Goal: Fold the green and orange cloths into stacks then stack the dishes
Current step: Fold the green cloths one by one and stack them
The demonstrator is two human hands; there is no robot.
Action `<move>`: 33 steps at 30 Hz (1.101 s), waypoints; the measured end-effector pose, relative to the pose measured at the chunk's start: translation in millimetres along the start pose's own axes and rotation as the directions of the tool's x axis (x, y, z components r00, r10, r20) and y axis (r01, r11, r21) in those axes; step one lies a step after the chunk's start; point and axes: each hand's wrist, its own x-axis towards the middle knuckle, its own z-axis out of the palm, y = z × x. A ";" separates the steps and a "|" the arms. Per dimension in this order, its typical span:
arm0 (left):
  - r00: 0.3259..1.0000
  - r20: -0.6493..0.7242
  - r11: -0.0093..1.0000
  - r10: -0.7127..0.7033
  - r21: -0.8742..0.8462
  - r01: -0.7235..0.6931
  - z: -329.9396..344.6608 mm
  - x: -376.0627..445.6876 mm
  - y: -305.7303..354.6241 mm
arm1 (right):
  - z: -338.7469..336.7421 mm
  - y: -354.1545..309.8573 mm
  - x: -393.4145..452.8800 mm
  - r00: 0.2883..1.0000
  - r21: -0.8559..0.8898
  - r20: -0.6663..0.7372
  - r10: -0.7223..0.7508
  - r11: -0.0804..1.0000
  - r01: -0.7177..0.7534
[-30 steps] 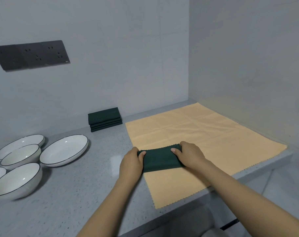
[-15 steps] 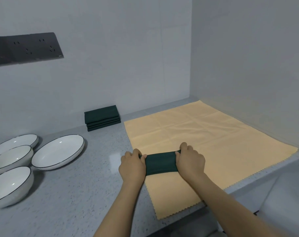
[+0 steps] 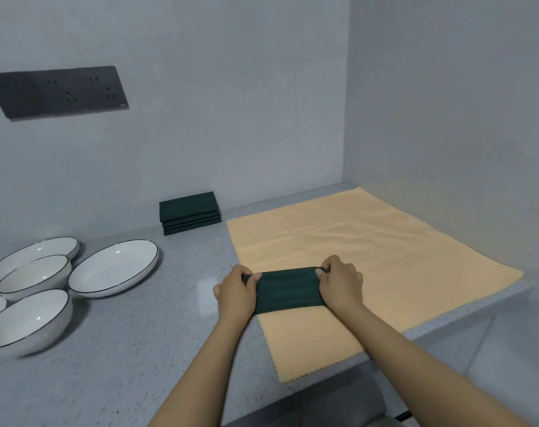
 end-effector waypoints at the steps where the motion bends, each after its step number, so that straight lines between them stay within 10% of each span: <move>1: 1.000 0.002 0.994 -0.004 -0.106 0.004 -2.0 -3.5 1.2 | -1.2 -1.0 -2.0 1.000 0.098 0.012 -0.006 0.995 0.005; 13: 0.964 -0.265 0.949 0.008 -0.302 -0.091 -61.2 11.2 21.2 | -13.7 -77.2 1.4 0.967 0.480 -0.097 -0.237 0.840 0.254; 24: 0.998 -0.063 0.895 -0.016 -0.446 -0.014 -106.7 84.2 -9.7 | 34.4 -140.7 73.1 0.984 0.560 -0.076 -0.162 0.809 0.176; 33: 0.975 -0.206 0.960 -0.082 -0.277 0.022 -119.9 192.1 -50.0 | 90.9 -190.3 154.0 0.959 0.635 0.094 -0.268 0.758 0.149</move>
